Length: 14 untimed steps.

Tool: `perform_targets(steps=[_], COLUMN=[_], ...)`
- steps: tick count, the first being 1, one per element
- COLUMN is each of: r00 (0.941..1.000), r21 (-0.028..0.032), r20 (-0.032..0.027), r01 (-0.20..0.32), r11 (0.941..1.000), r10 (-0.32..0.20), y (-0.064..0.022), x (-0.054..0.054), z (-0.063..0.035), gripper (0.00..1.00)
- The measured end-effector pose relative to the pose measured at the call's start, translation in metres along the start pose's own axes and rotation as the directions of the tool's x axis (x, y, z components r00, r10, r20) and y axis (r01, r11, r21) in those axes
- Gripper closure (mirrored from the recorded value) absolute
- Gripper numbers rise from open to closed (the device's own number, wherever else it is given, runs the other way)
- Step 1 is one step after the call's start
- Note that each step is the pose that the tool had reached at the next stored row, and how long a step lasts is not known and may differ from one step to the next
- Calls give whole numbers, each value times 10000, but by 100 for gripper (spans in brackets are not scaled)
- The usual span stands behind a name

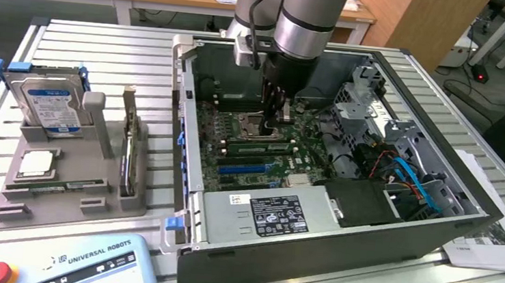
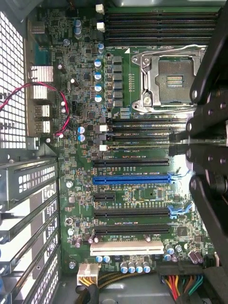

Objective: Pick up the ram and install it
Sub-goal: 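Insert the ram into the slot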

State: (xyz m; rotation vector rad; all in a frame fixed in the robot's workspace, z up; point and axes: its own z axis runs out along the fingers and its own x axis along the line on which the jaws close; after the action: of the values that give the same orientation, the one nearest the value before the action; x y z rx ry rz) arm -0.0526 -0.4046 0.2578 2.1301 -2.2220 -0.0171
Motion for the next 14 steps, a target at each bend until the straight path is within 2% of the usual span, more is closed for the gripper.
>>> perform_targets(steps=[1,14], r00=[10000,10000], r21=[0,2], r20=[0,-2], r01=[1,34], r11=[10000,10000], r10=[-1,-34], y=[0,0], x=[0,0], z=[0,0], gripper=[89,89])
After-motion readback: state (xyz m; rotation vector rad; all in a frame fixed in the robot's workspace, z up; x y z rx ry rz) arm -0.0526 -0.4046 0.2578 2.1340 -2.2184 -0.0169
